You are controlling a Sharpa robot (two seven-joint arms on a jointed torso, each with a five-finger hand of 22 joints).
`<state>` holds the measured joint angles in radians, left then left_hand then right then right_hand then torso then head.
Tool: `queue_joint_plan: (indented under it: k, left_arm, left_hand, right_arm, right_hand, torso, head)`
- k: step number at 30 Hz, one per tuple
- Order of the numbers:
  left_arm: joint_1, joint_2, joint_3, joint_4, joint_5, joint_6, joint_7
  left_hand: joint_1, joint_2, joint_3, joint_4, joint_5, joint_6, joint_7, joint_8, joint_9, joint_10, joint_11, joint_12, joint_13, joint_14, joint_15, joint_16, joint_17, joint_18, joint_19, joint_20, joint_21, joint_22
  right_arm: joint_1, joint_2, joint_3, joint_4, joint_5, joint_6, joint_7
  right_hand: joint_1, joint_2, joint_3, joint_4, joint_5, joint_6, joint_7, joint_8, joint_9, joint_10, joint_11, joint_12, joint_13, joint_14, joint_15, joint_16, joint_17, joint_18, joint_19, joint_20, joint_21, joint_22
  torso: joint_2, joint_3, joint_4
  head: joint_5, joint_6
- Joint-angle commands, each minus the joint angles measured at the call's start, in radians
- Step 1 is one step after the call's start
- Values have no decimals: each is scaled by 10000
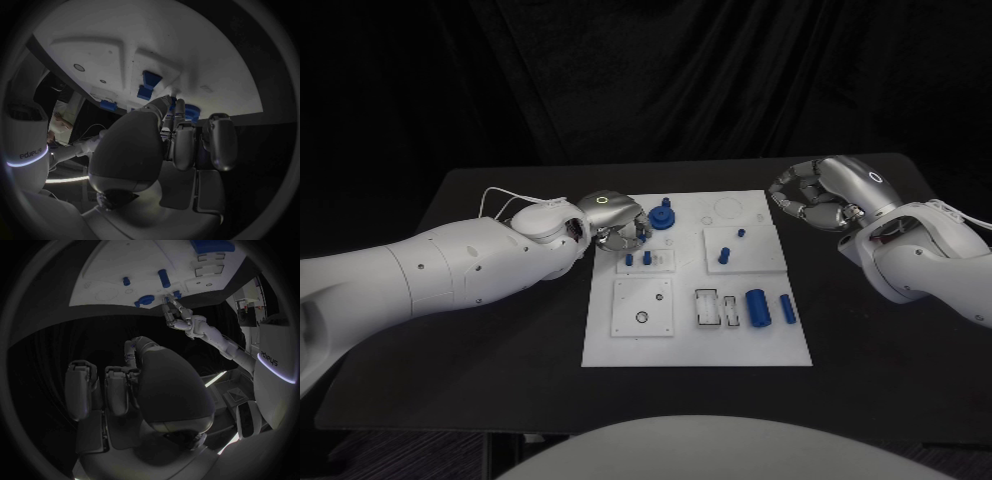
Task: Assemble the parts on the task board
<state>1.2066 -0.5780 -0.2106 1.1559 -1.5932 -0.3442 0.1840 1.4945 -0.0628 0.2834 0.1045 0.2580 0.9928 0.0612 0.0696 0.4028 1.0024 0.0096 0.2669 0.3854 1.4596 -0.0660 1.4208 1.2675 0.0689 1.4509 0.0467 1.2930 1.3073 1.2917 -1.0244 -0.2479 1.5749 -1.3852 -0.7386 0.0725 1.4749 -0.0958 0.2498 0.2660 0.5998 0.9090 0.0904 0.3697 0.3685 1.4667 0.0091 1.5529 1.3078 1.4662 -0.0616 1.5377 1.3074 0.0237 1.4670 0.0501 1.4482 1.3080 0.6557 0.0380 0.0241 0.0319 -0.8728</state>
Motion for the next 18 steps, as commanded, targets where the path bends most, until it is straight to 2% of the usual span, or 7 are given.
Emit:
queue_joint_plan:
  k: [1,6,10,14,18]
  left_arm:
    - [-45,42,-4,-4,-3,163,65]
    - [-67,56,-3,-30,-3,244,-52]
    - [-85,49,-3,-44,-3,348,-202]
    - [-104,8,-3,-37,-3,267,-286]
    - [-122,-51,-3,-19,-34,-131,-384]
  left_hand:
    - [-44,-66,65,-1,-72,-112,-13,-64,-29,5,27,-71,-18,-121,23,-94,-84,-29,-109,2,-120,1752]
    - [-66,-99,114,-31,-114,-354,-71,-92,-102,-83,54,-180,-28,-220,50,-184,-229,-8,-182,25,-242,1722]
    - [-195,-217,160,-6,-382,-1122,-369,-98,-325,-457,260,-434,-59,-389,196,-324,-463,37,-343,130,-531,1649]
    - [-255,-322,169,-20,-511,-1579,-575,-92,-467,-739,321,-556,-26,-445,258,-344,-503,61,-406,206,-652,1623]
    - [-317,-418,111,-53,-557,-2030,-783,-83,-608,-1064,387,-573,92,-467,313,-331,-499,80,-442,256,-743,1604]
  right_arm:
    - [-21,1,7,1,-24,33,-71]
    - [-21,1,7,-2,-24,56,-92]
    - [-21,7,7,-7,-24,70,-100]
    - [-23,6,7,-16,-24,78,-100]
    - [-27,-5,7,-12,-24,75,-102]
  right_hand:
    - [-56,-31,50,-19,35,54,-10,40,-14,844,9,-12,2401,950,60,-38,2277,81,431,46,-50,2206]
    - [-56,-31,50,-19,35,54,-10,40,-14,844,9,-12,2401,950,60,-38,2277,81,431,46,-50,2206]
    - [-47,-37,60,-33,34,53,-9,40,-18,835,9,-20,2391,949,59,-43,2272,83,428,45,-57,2203]
    - [-47,-37,60,-33,34,53,-9,40,-18,835,9,-20,2391,949,59,-43,2272,83,428,45,-57,2203]
    - [-46,-45,62,-38,33,42,-5,33,-22,826,10,-29,2381,949,59,-44,2271,85,425,44,-64,2201]
  torso:
    - [5,2,-5]
    - [10,2,-9]
    - [5,1,-6]
    - [1,1,-4]
    - [-2,1,-1]
  head:
    - [-8,2]
    - [-15,2]
    - [-19,2]
    - [-7,2]
    - [-24,2]
